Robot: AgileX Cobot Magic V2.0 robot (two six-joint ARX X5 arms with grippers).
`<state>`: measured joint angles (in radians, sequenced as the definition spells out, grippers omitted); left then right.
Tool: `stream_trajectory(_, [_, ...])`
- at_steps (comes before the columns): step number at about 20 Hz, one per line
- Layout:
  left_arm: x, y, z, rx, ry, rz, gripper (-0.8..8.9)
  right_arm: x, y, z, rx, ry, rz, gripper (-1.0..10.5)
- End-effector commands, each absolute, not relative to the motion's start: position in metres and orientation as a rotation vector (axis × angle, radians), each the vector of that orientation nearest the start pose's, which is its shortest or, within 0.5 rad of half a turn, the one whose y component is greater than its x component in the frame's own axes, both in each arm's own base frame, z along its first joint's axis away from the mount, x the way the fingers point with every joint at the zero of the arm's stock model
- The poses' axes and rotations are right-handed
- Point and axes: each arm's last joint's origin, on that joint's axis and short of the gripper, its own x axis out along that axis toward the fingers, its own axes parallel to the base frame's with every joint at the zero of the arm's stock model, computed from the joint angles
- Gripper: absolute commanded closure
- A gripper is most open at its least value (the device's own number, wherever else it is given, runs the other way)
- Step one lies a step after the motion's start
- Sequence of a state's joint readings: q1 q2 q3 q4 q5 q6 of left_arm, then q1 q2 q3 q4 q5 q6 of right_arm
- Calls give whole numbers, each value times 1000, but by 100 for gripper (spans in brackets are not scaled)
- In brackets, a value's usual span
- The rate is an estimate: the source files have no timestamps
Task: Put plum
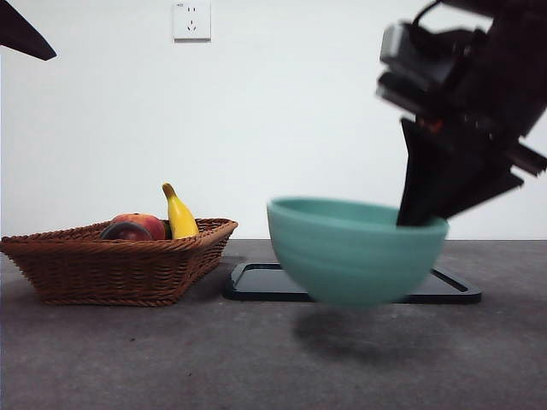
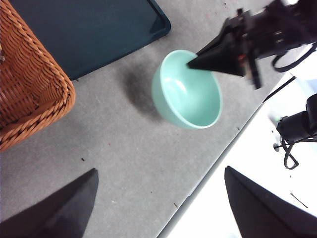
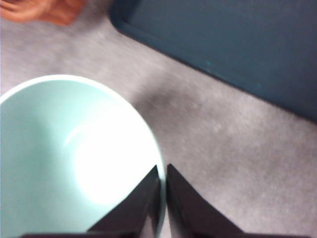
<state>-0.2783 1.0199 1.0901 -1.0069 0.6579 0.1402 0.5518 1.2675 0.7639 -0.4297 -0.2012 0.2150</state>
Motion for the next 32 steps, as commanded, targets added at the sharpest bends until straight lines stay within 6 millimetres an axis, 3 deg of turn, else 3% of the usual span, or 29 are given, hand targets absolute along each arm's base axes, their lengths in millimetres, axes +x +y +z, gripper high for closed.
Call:
stream_trajectory(1, [165, -66, 337, -54, 869, -941, 411, 207, 137, 204, 18, 1030, 578, 934])
stream_trajectory(7, [165, -66, 337, -54, 869, -941, 411, 210, 147, 189, -12, 1075, 581, 934])
stream_trajectory(18, [165, -66, 337, -54, 869, -941, 411, 206, 154, 184, -55, 1098, 581, 928])
stream_trajectory(22, [165, -66, 337, -54, 869, -941, 411, 206, 154, 184, -52, 1098, 579, 686])
stream_trajectory(24, [165, -66, 337, -54, 869, -941, 411, 206, 154, 185, -51, 1096, 580, 674])
stream_trajectory(28, [165, -66, 337, -54, 869, -941, 411, 203, 152, 198, -39, 1046, 587, 674])
stream_trajectory(32, [165, -66, 337, -54, 869, -941, 411, 197, 146, 236, -42, 942, 586, 674])
